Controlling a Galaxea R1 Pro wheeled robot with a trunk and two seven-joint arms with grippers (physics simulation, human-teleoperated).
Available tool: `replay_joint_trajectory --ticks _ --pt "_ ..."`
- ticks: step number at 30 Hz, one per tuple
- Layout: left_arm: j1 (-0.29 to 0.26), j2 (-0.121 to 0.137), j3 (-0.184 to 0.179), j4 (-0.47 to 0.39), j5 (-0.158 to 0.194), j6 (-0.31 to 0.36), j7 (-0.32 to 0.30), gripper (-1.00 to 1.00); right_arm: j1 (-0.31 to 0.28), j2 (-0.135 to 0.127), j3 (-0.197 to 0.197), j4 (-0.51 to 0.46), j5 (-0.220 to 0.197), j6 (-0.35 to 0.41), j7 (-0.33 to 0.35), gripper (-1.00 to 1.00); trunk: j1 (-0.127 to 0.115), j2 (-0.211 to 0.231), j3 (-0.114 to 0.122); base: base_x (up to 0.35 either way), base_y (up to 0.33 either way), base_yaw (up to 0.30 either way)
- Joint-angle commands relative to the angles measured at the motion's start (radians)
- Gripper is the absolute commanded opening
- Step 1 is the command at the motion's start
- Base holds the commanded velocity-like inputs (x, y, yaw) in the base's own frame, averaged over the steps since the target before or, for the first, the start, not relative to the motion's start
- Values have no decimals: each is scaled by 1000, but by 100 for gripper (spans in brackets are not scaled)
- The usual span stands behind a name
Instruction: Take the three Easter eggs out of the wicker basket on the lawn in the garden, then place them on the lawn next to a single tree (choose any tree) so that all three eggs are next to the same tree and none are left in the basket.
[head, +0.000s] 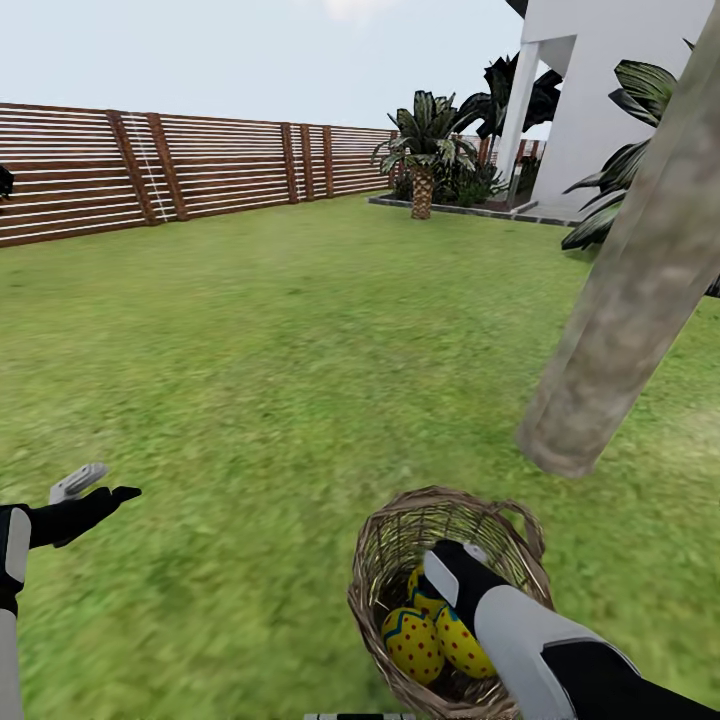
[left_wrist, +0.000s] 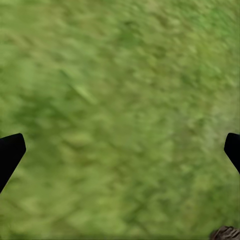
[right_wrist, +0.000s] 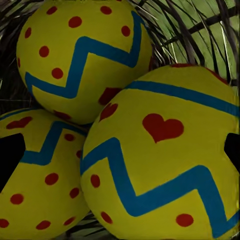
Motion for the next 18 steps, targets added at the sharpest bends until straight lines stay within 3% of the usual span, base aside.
replay_joint_trajectory --ticks 1,8,11,18 --pt "-1 0 2 -1 -1 6 -4 100 0 -4 3 -2 -8 5 -6 100 0 0 -1 0 0 0" --pt "-1 0 3 -1 -1 6 -4 100 0 -37 -3 -2 -9 9 -7 100 0 0 -1 0 0 0" --pt "-1 0 3 -1 -1 6 -4 100 0 -47 -25 -2 -9 9 -12 100 0 0 -1 0 0 0" --pt "-1 0 3 -1 -1 6 -4 100 0 -51 -61 -2 -9 9 -104 100 0 0 -1 0 0 0"
